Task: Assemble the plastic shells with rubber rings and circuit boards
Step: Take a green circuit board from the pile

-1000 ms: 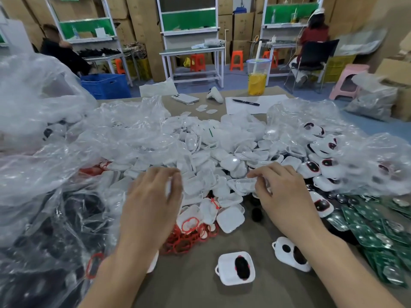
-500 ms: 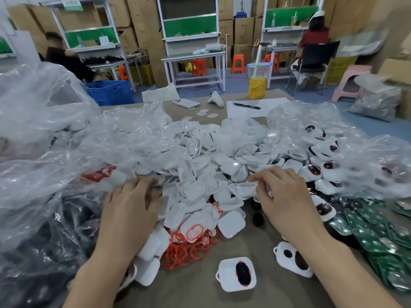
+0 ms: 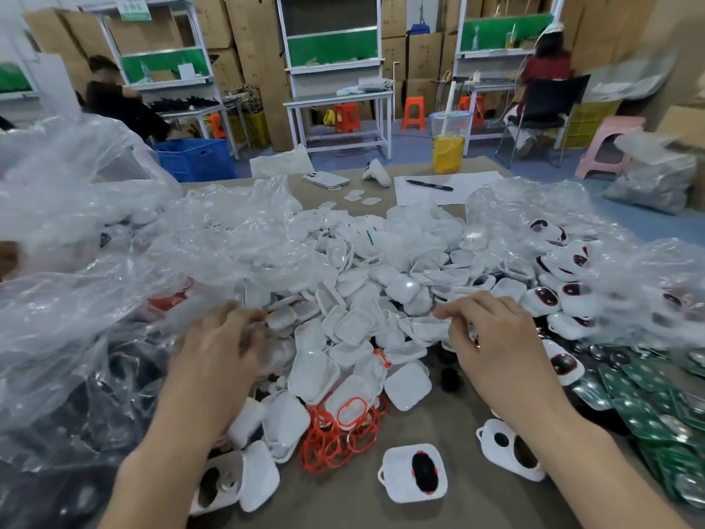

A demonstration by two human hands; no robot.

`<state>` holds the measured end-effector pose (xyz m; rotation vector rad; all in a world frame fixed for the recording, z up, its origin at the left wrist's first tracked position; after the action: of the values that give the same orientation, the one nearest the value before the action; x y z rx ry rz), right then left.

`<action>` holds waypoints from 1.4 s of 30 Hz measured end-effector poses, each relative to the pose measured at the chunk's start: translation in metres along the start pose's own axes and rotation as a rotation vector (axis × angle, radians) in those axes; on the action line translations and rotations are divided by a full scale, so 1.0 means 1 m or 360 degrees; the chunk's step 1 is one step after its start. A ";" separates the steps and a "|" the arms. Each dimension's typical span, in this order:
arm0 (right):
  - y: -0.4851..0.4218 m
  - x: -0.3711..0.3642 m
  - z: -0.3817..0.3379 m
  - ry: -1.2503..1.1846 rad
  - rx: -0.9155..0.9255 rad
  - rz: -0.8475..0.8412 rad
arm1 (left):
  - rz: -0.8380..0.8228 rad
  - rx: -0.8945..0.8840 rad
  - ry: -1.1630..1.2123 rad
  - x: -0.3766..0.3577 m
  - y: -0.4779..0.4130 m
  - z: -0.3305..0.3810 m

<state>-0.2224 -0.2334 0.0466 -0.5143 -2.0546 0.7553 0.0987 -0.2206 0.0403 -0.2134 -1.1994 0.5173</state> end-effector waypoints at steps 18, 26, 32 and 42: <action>0.000 0.000 -0.001 -0.0004 -0.0018 -0.0045 | 0.0233 0.0040 0.0143 0.016 -0.003 -0.011; 0.000 0.001 -0.001 0.0020 -0.0015 -0.0011 | 0.0270 0.0014 0.0206 0.020 -0.001 -0.007; 0.000 -0.003 -0.002 0.0034 -0.0036 -0.0113 | 0.0279 -0.0053 0.0362 0.021 -0.004 0.002; 0.007 0.032 0.003 -0.0076 -0.0171 0.0009 | 0.0334 -0.0841 0.0522 0.051 0.044 0.100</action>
<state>-0.2415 -0.2101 0.0597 -0.5676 -2.1475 0.6687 0.0080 -0.1689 0.1000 -0.8509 -0.9747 0.3197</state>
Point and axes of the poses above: each hand's wrist, its own y-axis away from the middle knuckle, its own x-axis out of the back of the hand, z = x × y, the point moved 10 cm from there along -y, towards the middle knuckle, and after that the axes turned 10 degrees about z, right-handed, at the moved point
